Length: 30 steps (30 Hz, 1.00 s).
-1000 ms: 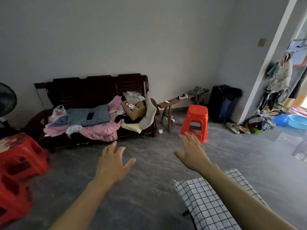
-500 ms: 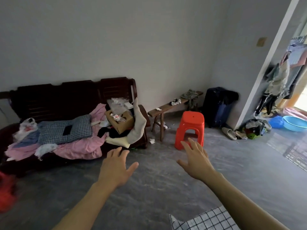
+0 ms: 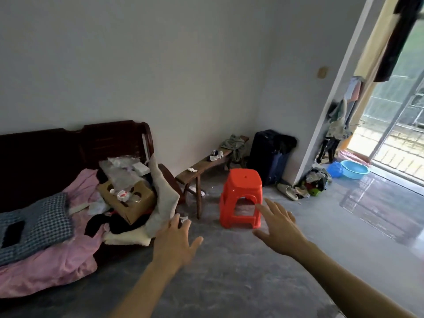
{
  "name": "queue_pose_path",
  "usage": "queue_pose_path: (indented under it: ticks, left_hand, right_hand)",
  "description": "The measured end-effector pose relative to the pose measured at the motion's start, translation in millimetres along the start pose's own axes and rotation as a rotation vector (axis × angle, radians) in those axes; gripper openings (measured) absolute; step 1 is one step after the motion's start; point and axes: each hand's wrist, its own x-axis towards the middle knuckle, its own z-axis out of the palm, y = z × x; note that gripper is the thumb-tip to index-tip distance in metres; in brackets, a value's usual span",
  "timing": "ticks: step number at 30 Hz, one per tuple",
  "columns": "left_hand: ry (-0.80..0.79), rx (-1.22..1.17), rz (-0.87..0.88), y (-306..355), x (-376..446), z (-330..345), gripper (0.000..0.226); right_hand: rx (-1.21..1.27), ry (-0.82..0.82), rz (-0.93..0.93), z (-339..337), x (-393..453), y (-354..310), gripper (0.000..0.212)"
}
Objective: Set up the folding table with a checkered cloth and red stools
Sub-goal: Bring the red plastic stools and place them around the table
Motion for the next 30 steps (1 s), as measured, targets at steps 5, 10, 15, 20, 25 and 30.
queue_pose_path:
  ticks: [5,10,15,20,25,30]
  left_hand:
    - [-0.035,0.004,0.049,-9.3,74.9,12.3,0.068]
    - [-0.079,0.043,0.098,-1.7,160.8,22.8,0.068]
    - [-0.120,0.161,0.154,28.7,261.5,38.8,0.066]
    - [-0.126,0.184,0.185,75.5,365.9,41.7,0.064]
    - [-0.122,0.134,0.199,108.8,455.2,44.5,0.064]
    - [-0.158,0.121,0.241,123.8,541.3,58.9,0.062]
  right_hand:
    - [-0.007,-0.024,0.079,5.1,50.2,4.1,0.074]
    - [0.056,-0.055,0.189,31.5,116.6,40.4,0.081]
    - [0.141,-0.078,0.225,60.1,200.0,88.4,0.083]
    - [0.161,-0.108,0.234,57.5,284.0,135.8,0.082]
    - [0.157,-0.080,0.269,37.3,355.7,177.5,0.082]
    - [0.251,-0.010,0.312,36.1,426.1,212.0,0.073]
